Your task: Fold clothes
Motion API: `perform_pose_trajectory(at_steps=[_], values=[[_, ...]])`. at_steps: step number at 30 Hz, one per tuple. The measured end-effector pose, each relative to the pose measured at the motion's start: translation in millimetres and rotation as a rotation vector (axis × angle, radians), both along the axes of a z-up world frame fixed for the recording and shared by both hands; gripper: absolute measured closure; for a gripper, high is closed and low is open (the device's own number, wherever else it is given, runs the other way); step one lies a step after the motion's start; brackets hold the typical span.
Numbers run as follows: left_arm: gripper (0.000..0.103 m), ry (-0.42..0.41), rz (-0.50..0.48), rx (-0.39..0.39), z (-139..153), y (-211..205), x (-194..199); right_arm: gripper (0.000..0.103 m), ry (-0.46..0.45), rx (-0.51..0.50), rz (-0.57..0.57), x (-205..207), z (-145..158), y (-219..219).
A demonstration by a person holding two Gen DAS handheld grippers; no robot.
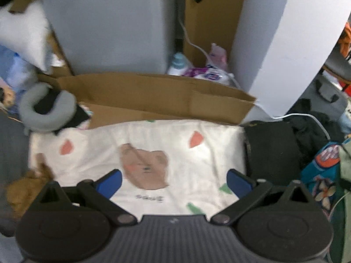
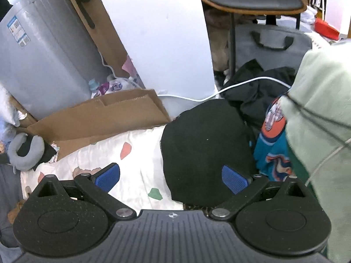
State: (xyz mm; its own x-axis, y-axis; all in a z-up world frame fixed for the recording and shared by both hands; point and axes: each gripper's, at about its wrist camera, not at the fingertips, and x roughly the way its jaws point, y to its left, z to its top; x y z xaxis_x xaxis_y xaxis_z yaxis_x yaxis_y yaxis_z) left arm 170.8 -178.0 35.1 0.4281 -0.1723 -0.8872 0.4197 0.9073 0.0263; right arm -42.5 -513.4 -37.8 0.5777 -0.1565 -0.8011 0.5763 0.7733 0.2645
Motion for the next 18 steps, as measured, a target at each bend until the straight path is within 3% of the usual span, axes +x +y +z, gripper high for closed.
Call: perform_pose_trajectory(at_steps=[8, 15, 18], values=[[0.000, -0.031, 0.032, -0.060, 35.8, 60.0, -16.1, 0.001, -0.005, 0.014, 0.017, -2.1, 44.1, 25.7], [0.000, -0.073, -0.002, -0.104, 36.4, 102.5, -47.8, 0.001, -0.012, -0.014, 0.097, -3.9, 64.0, 65.5], [0.000, -0.099, 0.034, -0.101, 32.2, 115.7, -62.1, 0.001, 0.003, -0.022, 0.120, -3.1, 66.2, 79.2]])
